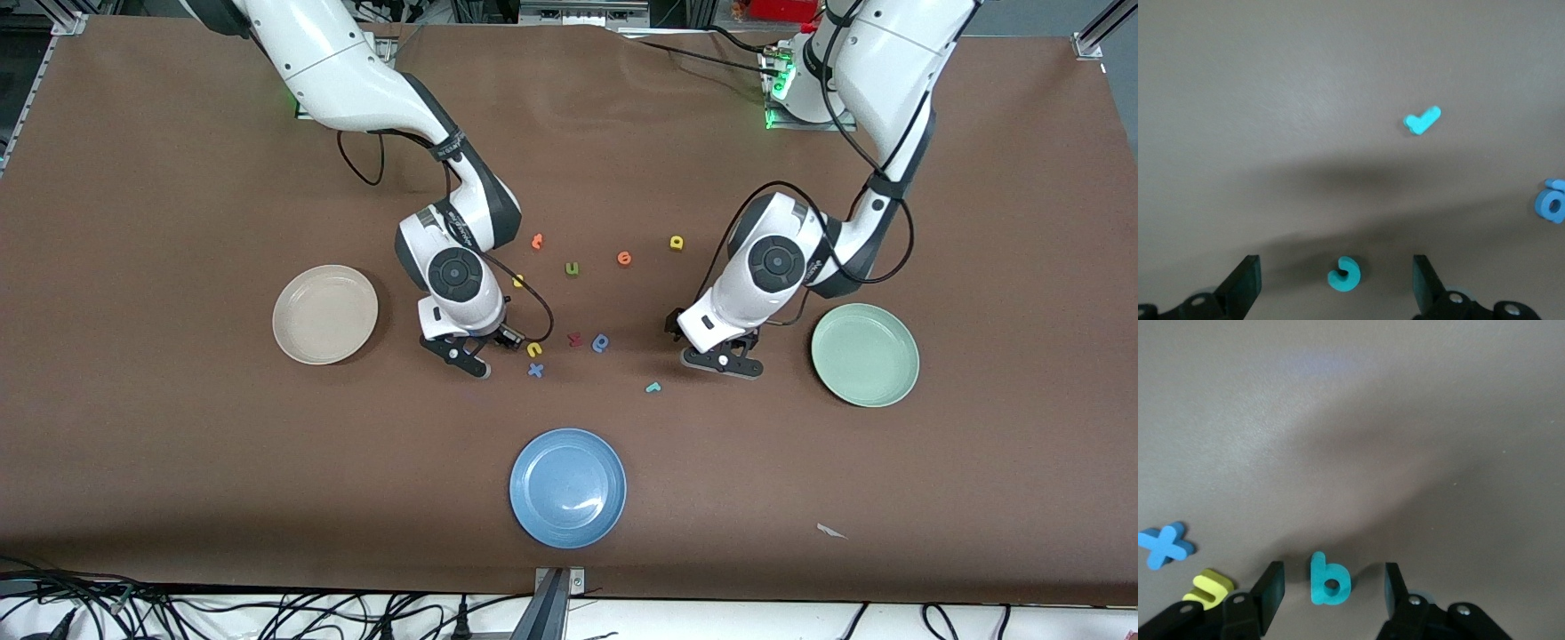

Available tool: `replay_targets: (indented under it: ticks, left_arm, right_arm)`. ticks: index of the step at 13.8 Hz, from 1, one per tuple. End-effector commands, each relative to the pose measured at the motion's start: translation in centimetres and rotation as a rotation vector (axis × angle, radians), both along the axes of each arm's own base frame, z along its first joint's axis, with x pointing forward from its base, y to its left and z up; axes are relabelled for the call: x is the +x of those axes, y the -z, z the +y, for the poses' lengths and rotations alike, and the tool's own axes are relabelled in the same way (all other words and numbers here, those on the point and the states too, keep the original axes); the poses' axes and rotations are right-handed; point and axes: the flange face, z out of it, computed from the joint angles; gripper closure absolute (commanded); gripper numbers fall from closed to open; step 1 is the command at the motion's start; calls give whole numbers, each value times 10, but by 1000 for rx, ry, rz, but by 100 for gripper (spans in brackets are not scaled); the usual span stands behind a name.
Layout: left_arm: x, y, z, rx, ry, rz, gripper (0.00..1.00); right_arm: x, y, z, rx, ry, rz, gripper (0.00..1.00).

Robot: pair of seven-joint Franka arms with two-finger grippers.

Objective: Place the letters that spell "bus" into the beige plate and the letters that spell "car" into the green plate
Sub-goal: 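Grasp the cyan b with the right gripper while the left gripper grasps the c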

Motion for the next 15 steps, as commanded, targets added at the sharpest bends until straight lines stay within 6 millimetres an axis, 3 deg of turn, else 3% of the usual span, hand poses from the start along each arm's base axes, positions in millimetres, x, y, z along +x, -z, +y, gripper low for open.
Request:
replay_targets:
  ticks: [1,3,5,8,10,13,15]
  left_arm:
    - [-16,17,0,25,16,4,3]
    - [-21,22,2,35,24,23,5]
    - [-26,25,3,41,29,35,9]
    - [-27,28,3,42,27,40,21]
    - [-27,30,0,42,28,42,28]
    - [-29,29,-10,41,35,38,32]
    - [-30,29,-12,41,36,35,34]
  right_arm:
    - [-2,6,8,3,5,-16,31]
    - [-5,9,10,2,0,-13,42]
    - [-5,8,10,1,0,-12,65]
    - [-3,4,8,2,-6,-13,81]
    - [1,-8,3,-3,-14,-13,83]
    - [14,-48,-31,-60,-71,38,83]
    - [26,-67,-76,-98,-134,99,83]
